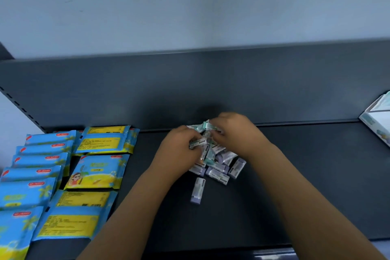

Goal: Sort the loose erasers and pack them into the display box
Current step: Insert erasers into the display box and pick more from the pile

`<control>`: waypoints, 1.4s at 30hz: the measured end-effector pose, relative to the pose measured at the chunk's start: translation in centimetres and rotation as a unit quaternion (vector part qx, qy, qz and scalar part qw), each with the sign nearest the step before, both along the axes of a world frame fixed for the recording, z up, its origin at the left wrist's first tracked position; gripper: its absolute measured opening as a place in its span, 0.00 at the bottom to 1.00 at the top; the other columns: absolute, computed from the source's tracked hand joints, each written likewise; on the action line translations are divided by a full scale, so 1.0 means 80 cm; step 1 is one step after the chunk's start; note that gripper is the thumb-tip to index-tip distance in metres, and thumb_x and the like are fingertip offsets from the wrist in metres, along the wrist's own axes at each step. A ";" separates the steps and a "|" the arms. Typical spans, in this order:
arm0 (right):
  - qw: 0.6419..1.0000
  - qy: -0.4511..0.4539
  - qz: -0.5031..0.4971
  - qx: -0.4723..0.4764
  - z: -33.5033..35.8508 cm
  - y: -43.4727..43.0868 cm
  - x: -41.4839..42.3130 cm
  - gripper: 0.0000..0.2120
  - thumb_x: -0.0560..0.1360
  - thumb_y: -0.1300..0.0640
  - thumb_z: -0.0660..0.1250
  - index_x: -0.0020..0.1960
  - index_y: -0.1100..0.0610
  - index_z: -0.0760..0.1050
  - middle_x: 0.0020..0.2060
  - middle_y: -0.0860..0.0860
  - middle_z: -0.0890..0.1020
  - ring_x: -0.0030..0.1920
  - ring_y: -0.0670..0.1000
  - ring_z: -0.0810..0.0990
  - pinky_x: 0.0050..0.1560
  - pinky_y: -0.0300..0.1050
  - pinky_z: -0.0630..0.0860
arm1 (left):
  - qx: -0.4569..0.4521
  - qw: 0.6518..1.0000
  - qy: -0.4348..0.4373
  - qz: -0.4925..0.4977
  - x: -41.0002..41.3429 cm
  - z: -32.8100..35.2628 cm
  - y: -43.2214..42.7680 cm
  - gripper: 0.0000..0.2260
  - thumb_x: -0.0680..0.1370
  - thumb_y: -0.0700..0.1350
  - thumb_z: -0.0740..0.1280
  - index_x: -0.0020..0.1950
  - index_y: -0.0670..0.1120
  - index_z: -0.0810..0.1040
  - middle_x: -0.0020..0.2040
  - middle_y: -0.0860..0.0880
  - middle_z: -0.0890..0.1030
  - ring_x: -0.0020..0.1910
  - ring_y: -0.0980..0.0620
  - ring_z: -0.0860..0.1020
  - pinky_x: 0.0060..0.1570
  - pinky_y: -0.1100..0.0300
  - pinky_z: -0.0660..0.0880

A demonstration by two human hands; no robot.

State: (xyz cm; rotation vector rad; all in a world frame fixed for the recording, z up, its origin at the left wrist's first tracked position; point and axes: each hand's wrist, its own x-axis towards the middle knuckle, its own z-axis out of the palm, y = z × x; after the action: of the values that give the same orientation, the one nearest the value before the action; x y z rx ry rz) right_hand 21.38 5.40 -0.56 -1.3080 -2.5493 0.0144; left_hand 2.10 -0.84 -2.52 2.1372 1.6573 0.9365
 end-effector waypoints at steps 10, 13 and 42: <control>0.994 0.105 -0.015 0.031 0.009 -0.018 0.181 0.12 0.75 0.55 0.68 0.58 0.54 0.80 0.41 0.51 0.81 0.42 0.54 0.79 0.41 0.49 0.77 | 0.045 0.998 0.033 0.038 0.160 0.027 0.009 0.11 0.69 0.41 0.72 0.50 0.51 0.84 0.47 0.52 0.80 0.49 0.51 0.77 0.49 0.56 0.74; 0.991 0.132 -0.014 0.012 0.002 -0.030 0.226 0.11 0.73 0.56 0.69 0.55 0.54 0.80 0.42 0.49 0.81 0.44 0.53 0.79 0.43 0.49 0.76 | 0.040 0.999 0.008 0.031 0.208 0.026 0.003 0.10 0.70 0.42 0.73 0.49 0.51 0.84 0.45 0.53 0.80 0.47 0.54 0.77 0.48 0.59 0.72; 0.981 0.145 -0.127 0.037 0.001 0.027 0.629 0.12 0.78 0.56 0.67 0.61 0.53 0.80 0.56 0.50 0.81 0.55 0.53 0.76 0.56 0.48 0.76 | 0.028 0.999 -0.006 -0.014 0.607 0.026 0.092 0.11 0.73 0.42 0.74 0.53 0.54 0.84 0.49 0.59 0.80 0.50 0.55 0.74 0.52 0.61 0.73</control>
State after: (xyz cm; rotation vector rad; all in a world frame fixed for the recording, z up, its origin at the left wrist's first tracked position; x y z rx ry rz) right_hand 71.68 7.56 -0.45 -1.4736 -2.1109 0.0552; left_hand 50.64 6.53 -0.47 2.1817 1.6089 0.9971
